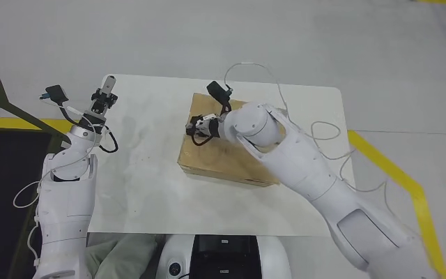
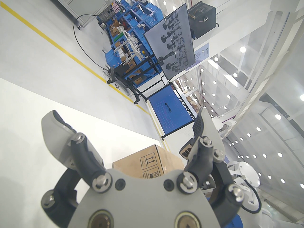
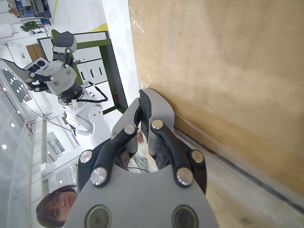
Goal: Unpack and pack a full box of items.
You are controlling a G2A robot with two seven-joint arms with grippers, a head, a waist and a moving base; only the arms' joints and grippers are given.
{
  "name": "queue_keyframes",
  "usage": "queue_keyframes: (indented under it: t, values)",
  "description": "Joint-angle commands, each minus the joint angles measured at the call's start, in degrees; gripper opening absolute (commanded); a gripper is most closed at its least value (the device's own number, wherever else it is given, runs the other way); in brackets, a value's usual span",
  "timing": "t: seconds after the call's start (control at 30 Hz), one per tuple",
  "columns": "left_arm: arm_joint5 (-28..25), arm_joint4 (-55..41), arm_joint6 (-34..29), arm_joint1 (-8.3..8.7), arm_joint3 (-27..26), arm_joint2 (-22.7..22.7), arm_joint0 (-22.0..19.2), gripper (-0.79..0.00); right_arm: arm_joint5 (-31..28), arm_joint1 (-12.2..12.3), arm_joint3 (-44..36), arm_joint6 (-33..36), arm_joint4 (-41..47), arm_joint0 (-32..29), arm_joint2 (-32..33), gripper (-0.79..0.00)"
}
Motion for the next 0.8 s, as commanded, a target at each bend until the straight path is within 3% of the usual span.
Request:
queue_keyframes:
  t: [0.0,0.77]
  values:
    - [0.0,0.0,0.0,0.0,0.0,0.0,0.0,0.0,0.59,0.44,-1.5,-0.46,-0.52,-1.14,1.18,-0.785]
    - [0.0,0.0,0.0,0.0,0.0,0.0,0.0,0.0,9.16,5.82,-15.82,0.21,-6.65,-15.0,13.35,-0.785]
